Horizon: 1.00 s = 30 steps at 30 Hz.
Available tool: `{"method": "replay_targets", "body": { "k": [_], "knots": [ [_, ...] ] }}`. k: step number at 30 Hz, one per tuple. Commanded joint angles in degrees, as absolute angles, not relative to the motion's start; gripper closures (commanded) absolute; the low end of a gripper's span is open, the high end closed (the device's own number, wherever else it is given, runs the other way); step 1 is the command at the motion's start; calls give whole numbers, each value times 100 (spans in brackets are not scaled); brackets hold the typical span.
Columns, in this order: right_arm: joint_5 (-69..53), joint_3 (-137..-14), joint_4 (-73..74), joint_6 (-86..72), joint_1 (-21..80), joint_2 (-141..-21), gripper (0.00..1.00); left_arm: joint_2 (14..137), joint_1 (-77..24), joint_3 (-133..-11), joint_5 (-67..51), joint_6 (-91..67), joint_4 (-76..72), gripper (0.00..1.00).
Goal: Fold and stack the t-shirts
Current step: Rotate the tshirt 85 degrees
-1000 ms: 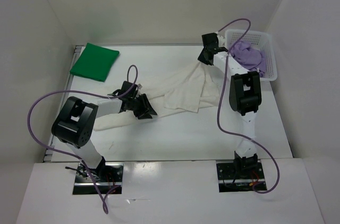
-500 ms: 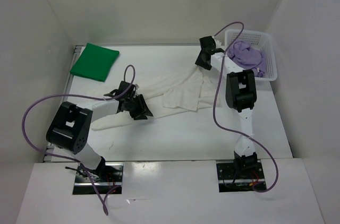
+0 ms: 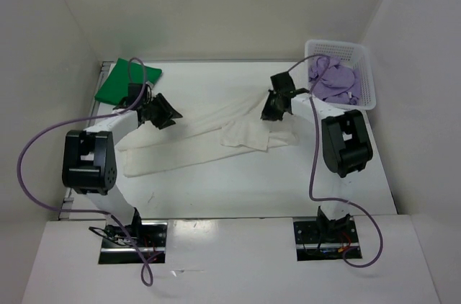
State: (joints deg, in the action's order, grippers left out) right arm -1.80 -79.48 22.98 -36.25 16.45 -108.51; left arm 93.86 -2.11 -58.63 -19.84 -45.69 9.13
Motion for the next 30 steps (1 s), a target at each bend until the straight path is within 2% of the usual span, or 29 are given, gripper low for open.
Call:
{"method": "replay_targets", "body": {
  "k": [1,7,10,14,17,18,20,21,26,27,30],
  "knots": [
    [-658,-7201,1970,-3840,1819,-10846,87,10150,78,-6177,-2206,-4711,598,49],
    [-203,-6654,2021,-3893,1819,-10907,94,10556,772,-5846,-2435,-4983,308,49],
    [-132,-6496,2092,-3894,1819,-10854,94,10469,1229,-5284,-2495,-5062,229,50],
    [-246,-7126,2144,-3832,1819,-11441,94,9812,1450,-4537,-2496,-5002,412,53],
    [-316,-8434,2478,-3779,1819,-12355,94,8908,1450,-3878,-2549,-5001,640,55],
    [-316,-9299,2600,-3779,1819,-12636,94,8642,1450,-3719,-2549,-5001,729,55],
    [-369,-10269,3066,-3779,1819,-13558,95,7889,1450,-3369,-2549,-5001,1018,55],
    [-482,-11249,3207,-3779,1819,-13866,95,7623,1450,-3271,-2549,-5001,1141,55],
    [-949,-13891,3936,-3973,1942,-15439,95,6033,1398,-3023,-2689,-4888,1914,53],
    [-949,-14696,4242,-3886,1942,-15547,95,5977,1276,-3093,-2689,-4791,2038,51],
    [-792,-16086,4962,-3754,2109,-15680,93,5977,1125,-3436,-2689,-4483,2215,50]
  ]
}}
